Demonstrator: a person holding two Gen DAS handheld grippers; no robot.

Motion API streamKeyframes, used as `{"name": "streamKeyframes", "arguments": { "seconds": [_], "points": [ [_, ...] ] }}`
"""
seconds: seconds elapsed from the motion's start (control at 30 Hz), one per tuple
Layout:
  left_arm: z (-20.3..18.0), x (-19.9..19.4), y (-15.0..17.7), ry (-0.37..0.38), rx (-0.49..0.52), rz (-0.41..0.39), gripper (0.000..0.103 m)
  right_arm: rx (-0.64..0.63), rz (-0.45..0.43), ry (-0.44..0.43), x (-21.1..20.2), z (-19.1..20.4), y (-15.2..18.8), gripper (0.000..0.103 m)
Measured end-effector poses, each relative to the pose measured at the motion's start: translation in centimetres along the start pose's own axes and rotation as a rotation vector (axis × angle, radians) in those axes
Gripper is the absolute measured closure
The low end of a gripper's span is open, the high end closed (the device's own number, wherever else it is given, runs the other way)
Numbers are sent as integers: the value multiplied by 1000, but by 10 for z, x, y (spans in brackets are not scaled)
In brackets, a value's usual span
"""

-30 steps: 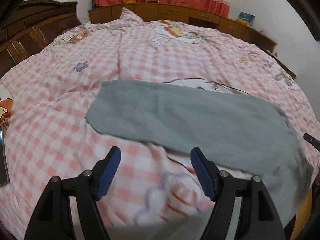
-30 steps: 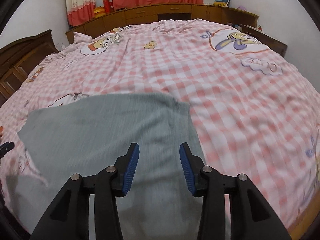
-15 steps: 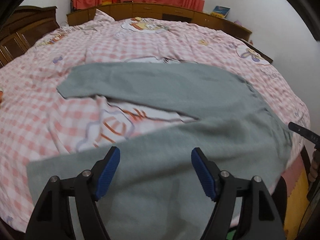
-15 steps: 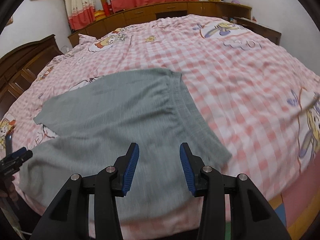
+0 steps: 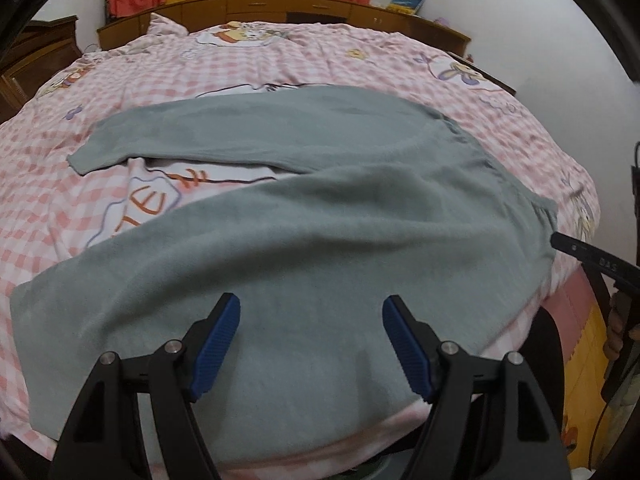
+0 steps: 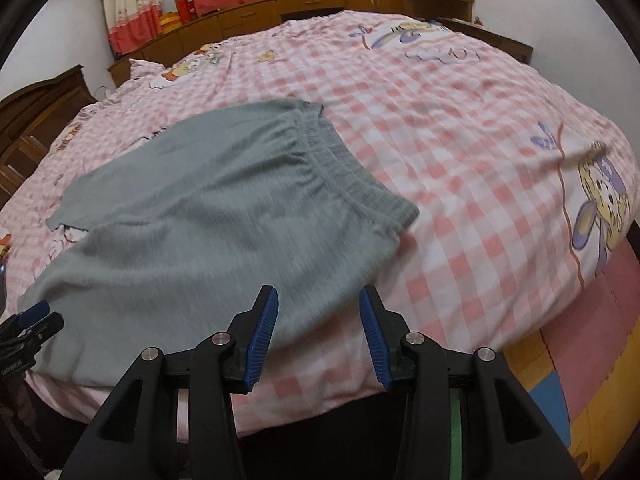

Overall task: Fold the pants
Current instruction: 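Grasp the waistband corner with the right gripper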

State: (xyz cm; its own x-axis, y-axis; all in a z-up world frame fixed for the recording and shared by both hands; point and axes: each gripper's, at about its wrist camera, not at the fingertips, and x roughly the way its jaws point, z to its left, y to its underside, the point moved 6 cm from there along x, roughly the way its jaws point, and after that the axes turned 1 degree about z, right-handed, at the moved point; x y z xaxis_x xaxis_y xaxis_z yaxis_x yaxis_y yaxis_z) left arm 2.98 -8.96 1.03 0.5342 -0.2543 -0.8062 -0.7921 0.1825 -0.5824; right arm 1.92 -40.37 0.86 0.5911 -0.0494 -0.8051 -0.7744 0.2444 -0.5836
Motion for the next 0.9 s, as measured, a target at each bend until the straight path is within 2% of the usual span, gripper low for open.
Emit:
{"name": "streamKeyframes", "arguments": {
  "seconds": [0.17,0.37,0.6,0.7,0.8,0.87,0.9],
  "points": [
    [-9,2,6,14,9,12,26,99,57,-36,12,-6,14,60],
    [-18,4,10,29,38,17,26,128,91,-64,22,-1,21,60],
    [-30,12,18,67,57,60,26,150,109,-82,26,3,20,60],
    [-36,13,20,82,70,67,26,167,120,-117,26,6,17,60],
    [-44,12,21,120,82,73,26,155,120,-140,26,10,14,69],
    [-48,12,21,147,83,74,26,145,116,-151,25,14,12,71],
    [-50,12,21,156,83,75,26,139,111,-154,25,16,11,76]
  ]
}}
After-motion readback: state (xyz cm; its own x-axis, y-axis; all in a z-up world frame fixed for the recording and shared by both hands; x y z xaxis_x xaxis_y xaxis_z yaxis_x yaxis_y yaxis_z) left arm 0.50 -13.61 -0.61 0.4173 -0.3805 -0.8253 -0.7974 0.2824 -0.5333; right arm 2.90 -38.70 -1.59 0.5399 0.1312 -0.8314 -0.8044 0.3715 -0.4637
